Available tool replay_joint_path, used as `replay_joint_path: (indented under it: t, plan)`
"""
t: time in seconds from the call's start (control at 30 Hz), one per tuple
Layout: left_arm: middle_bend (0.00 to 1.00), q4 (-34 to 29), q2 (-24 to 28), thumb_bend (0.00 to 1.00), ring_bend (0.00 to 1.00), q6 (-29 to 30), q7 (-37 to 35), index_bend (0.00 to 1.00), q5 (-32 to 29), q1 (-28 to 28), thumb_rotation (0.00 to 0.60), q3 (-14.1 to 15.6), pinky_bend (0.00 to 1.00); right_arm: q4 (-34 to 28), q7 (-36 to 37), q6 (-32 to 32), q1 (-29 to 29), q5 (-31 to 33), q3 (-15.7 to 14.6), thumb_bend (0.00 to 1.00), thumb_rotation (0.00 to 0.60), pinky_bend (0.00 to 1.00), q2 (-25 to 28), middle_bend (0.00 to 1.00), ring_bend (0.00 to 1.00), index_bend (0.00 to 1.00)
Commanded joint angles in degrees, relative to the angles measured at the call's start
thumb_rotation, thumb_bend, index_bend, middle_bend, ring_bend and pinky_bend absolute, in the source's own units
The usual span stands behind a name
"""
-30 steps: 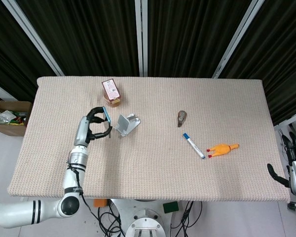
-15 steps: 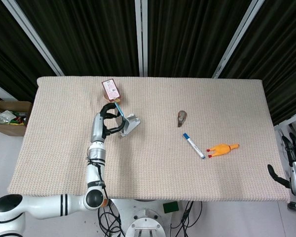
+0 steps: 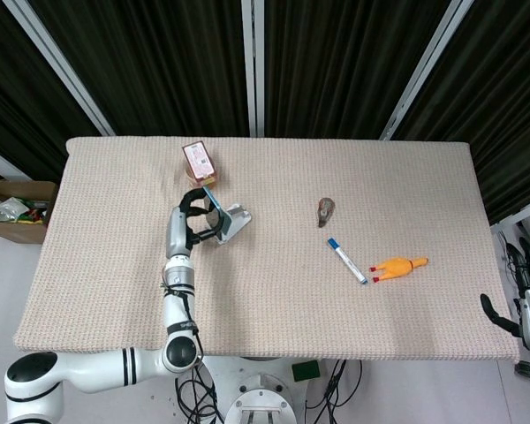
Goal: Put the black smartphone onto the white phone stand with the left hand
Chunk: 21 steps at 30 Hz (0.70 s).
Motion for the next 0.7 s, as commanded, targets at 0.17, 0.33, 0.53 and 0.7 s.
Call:
replay_joint_path:
  t: [0.17, 0.33, 0.53, 0.7]
  plan:
    - [0.73, 0.3, -1.3, 0.43, 0.39, 0.4, 0.8, 0.73, 0.6, 0.0, 0.600, -1.1, 0.30, -0.3, -0.8, -0.6, 0.3, -0.1, -0.1, 0.32, 0.600, 0.00, -0.3, 0.00, 0.00, 0.00]
    - [0.73, 2.6, -2.5, 0.43, 0.39, 0.3, 1.4, 0.72, 1.7, -0.2, 0.600, -0.9, 0.30, -0.1, -0.6, -0.6, 0.2, 0.1, -0.2, 0.32, 0.600, 0.00, -0.3, 0.00, 0.00, 0.00]
    - [0.73, 6.0, -4.5, 0.43, 0.39, 0.1, 1.6, 0.72, 3.5, -0.5, 0.600, 0.2, 0.30, 0.3, -0.2, -0.7, 0.1, 0.5, -0.1, 0.32, 0.600, 0.00, -0.3, 0.00, 0.00, 0.00]
    - [0.73, 7.7, -5.7, 0.43, 0.39, -0.1, 1.3, 0.72, 4.7, -0.2, 0.600, 0.4, 0.30, 0.5, -0.2, -1.0, 0.2, 0.5, -0.2, 0.32, 0.600, 0.00, -0.3, 0.00, 0.00, 0.00]
